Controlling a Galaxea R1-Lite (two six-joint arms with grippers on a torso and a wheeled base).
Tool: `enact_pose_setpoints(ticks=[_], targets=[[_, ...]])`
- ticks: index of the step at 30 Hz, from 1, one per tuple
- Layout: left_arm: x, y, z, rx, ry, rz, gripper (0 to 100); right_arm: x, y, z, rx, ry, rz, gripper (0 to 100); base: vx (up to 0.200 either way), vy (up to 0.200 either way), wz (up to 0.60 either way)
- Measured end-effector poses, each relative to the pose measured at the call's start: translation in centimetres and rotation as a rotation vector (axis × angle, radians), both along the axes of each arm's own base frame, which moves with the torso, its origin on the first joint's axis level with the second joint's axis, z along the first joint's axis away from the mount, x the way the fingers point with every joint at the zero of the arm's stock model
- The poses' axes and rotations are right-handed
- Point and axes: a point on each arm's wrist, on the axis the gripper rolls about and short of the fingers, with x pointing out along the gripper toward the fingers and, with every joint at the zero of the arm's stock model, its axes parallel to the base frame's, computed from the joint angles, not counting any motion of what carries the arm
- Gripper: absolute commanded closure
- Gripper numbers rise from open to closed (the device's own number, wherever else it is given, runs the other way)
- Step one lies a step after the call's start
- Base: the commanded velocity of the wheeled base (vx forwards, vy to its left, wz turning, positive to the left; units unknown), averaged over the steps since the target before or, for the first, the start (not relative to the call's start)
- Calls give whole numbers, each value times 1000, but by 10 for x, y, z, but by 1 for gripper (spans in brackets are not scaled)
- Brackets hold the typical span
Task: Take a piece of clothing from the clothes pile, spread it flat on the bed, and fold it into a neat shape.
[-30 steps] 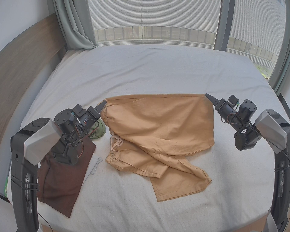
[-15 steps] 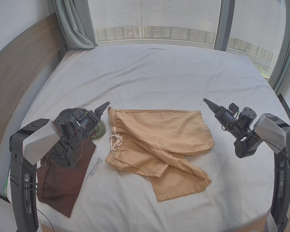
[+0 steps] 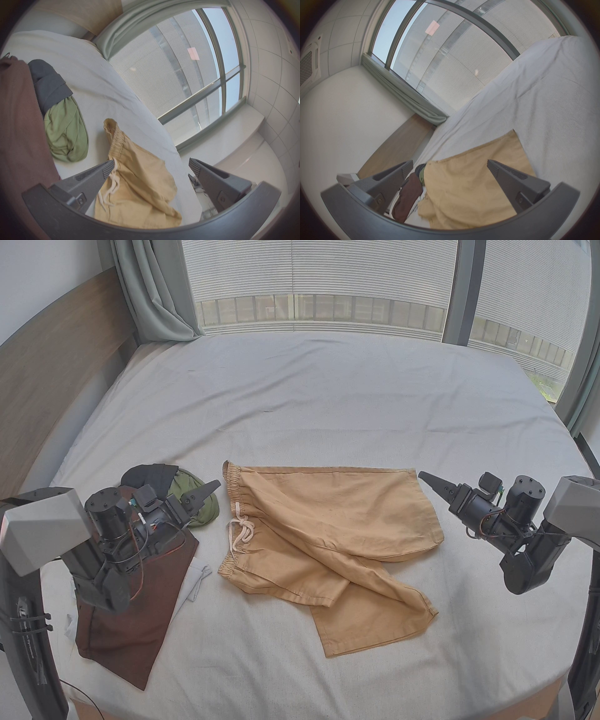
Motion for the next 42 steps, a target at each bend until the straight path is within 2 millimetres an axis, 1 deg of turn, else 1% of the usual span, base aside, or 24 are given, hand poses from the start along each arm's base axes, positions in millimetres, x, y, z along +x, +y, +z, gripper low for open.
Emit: enact_pose_setpoints(ticks=[3, 7, 11, 14, 19, 25, 29, 35, 42], targets=[[-22, 9, 7, 35, 7, -53, 0, -20, 6, -2, -42, 24, 21, 0, 0, 0, 0], [-44, 19, 12, 73, 10, -81, 0, -42, 14, -3, -97, 35, 52, 0, 0, 0, 0], [-62, 27, 16, 123, -9, -98, 0, -60, 19, -2, -148, 30, 79, 0, 0, 0, 0], [-68, 29, 17, 157, -30, -103, 0, -66, 19, 0, -157, 28, 85, 0, 0, 0, 0], [-70, 30, 10, 209, -42, -101, 0, -69, 19, 3, -159, 24, 86, 0, 0, 0, 0], [-68, 29, -7, 309, -64, -99, 0, -71, 17, 3, -163, 26, 80, 0, 0, 0, 0], [-67, 28, -18, 322, -37, -98, 0, -72, 14, 3, -169, 22, 73, 0, 0, 0, 0], [-63, 22, -31, 333, 1, -81, 0, -70, 12, 4, -170, 15, 65, 0, 0, 0, 0], [-57, 10, -50, 349, 45, -76, 0, -68, 9, 5, -169, 9, 55, 0, 0, 0, 0]])
